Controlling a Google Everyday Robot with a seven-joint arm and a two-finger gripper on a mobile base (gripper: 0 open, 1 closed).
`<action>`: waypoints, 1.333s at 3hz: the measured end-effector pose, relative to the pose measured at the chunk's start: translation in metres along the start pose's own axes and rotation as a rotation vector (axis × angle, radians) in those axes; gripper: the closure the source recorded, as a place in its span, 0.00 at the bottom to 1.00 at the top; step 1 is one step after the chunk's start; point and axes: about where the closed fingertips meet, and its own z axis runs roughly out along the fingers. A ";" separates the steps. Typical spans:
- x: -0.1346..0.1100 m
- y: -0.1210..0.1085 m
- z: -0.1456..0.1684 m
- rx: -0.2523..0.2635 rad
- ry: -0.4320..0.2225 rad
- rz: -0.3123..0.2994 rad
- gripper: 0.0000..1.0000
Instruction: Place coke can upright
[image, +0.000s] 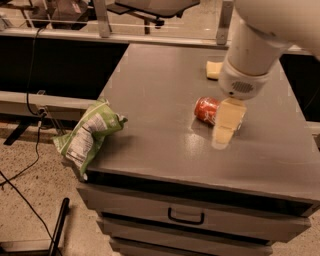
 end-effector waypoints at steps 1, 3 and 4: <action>-0.021 -0.024 0.030 -0.015 0.060 0.047 0.00; -0.046 -0.045 0.053 -0.030 0.074 0.099 0.17; -0.042 -0.049 0.063 -0.035 0.092 0.128 0.39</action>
Offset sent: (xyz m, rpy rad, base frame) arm 0.0759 0.0469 -0.0387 -0.0522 0.0674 -0.1083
